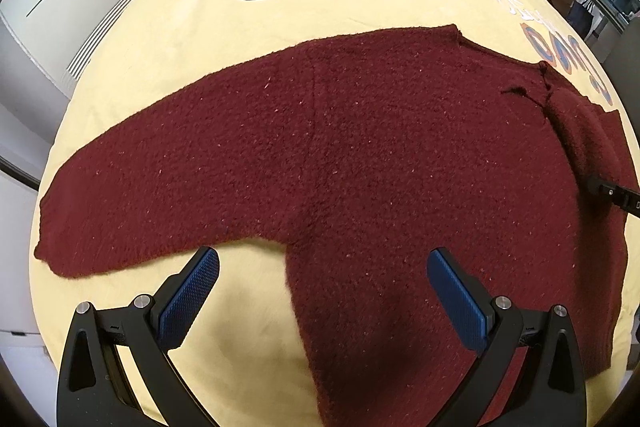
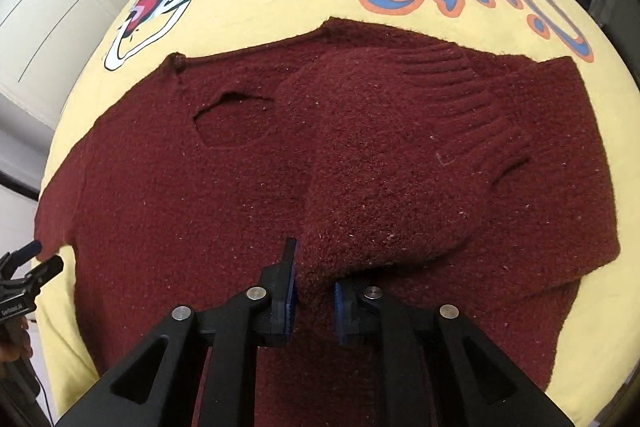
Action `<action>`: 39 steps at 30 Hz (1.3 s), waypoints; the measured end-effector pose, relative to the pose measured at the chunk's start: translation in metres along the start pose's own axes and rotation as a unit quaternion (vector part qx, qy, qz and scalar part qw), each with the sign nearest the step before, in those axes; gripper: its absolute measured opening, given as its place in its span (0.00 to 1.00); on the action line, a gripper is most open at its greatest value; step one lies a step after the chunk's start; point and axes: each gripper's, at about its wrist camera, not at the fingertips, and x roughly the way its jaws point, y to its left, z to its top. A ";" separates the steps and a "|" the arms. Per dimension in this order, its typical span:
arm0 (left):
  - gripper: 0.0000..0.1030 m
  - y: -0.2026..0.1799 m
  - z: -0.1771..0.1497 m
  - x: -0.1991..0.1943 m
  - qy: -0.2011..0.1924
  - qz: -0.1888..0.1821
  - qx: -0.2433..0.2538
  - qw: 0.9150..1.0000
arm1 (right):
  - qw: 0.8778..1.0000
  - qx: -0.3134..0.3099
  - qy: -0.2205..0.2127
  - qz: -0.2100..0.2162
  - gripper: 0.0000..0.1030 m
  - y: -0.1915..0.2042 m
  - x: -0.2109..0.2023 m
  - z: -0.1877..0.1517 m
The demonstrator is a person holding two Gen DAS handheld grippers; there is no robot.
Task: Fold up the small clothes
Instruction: 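Lift the sleeve with the right gripper, lay it across the body, open, then close the left gripper on the other sleeve of the sweater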
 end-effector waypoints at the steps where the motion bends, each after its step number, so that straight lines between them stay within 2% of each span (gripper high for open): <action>1: 0.99 0.000 -0.001 0.000 0.000 0.001 0.000 1.000 | 1.000 -0.001 -0.001 -0.006 0.22 0.000 -0.001 0.002; 2: 0.99 -0.001 -0.001 -0.001 0.001 0.001 0.000 1.000 | 1.000 -0.004 -0.004 -0.012 0.28 0.000 -0.005 0.000; 4: 0.99 -0.002 -0.002 -0.002 0.001 0.001 0.000 1.000 | 0.999 -0.015 -0.005 -0.030 0.49 0.000 -0.011 -0.001; 5: 0.99 -0.003 -0.001 -0.003 0.001 0.001 0.000 1.000 | 0.999 -0.019 -0.007 -0.040 0.64 -0.001 -0.015 -0.001; 6: 0.99 -0.005 -0.001 -0.003 0.000 0.002 0.001 1.000 | 0.998 -0.022 -0.012 -0.052 0.71 -0.003 -0.019 -0.002; 9: 0.99 -0.012 0.001 -0.004 0.000 0.007 0.007 1.000 | 0.996 -0.033 -0.015 -0.076 0.78 -0.010 -0.030 -0.008; 14: 0.99 -0.029 0.002 -0.006 0.005 0.012 0.029 0.999 | 0.994 -0.050 -0.010 -0.098 0.79 -0.029 -0.039 -0.028; 17: 0.99 -0.045 0.007 -0.009 0.001 0.006 0.048 0.999 | 0.995 -0.032 -0.001 -0.098 0.81 -0.049 -0.040 -0.042; 21: 0.99 -0.081 0.021 -0.009 -0.001 -0.006 0.082 0.997 | 0.995 -0.002 0.003 -0.097 0.81 -0.073 -0.045 -0.061; 25: 0.99 -0.129 0.036 -0.010 -0.021 -0.016 0.123 0.992 | 0.996 0.029 0.003 -0.090 0.81 -0.096 -0.051 -0.076; 31: 0.99 -0.216 0.053 -0.014 -0.042 -0.043 0.208 0.976 | 0.995 0.056 -0.001 -0.087 0.81 -0.119 -0.056 -0.085; 35: 0.99 -0.274 0.056 -0.013 -0.054 -0.063 0.273 0.959 | 0.994 0.076 -0.008 -0.081 0.82 -0.132 -0.059 -0.089; 39: 0.99 -0.320 0.054 0.003 -0.039 -0.059 0.332 0.940 | 0.993 0.086 -0.012 -0.077 0.82 -0.142 -0.064 -0.091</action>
